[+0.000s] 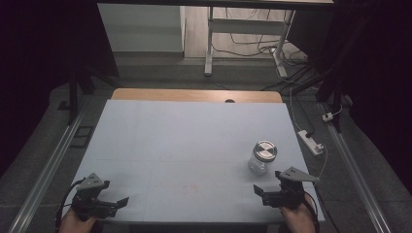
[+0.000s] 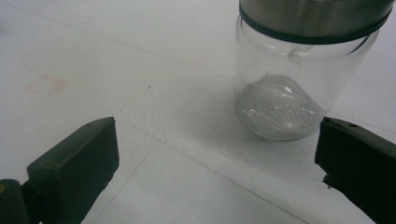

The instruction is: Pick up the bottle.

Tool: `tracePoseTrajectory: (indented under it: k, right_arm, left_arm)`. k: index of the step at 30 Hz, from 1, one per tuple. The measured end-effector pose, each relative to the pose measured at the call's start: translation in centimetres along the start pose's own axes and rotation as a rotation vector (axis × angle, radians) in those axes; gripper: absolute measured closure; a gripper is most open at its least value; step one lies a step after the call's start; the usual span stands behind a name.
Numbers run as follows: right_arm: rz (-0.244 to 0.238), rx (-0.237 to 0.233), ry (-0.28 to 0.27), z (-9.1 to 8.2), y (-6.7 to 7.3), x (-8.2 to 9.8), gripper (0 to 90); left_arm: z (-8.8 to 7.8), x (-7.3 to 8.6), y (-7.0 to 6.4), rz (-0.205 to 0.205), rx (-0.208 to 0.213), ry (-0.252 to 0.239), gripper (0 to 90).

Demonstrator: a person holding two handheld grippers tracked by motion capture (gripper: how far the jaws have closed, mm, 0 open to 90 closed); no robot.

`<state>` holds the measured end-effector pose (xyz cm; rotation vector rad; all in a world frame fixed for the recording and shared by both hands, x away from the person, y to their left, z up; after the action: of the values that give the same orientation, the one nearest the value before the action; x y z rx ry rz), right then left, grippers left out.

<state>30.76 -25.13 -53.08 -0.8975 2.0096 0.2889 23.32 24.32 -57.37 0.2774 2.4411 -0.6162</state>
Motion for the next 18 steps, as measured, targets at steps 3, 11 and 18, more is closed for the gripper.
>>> tracePoseTrajectory:
  k: [3,11,18]
  right_arm:
    - [0.010,0.007,0.003,0.2,-0.3,-0.2,0.0]
    - [0.011,0.039,0.021,0.7,-0.9,-0.6,0.0]
    - [0.026,0.062,0.033,1.2,-1.9,-0.6,0.0]
  left_arm:
    - [0.0,0.0,0.0,-0.003,0.003,0.003,1.8]
    - [0.0,0.0,0.1,-0.011,0.009,0.001,1.8]
    - [0.0,0.0,0.1,-0.014,0.014,0.003,1.8]
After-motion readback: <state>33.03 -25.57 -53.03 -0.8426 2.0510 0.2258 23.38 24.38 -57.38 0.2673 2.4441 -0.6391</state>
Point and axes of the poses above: each handheld gripper's, and its own axes: z roughly forward along the jaws, x roughly out of its underside, y roughly to its left, the point moved 7 cm from there along z, roughly forward along the jaws, and after that the axes turned 15 degrees about -z, right-handed, at the moved point
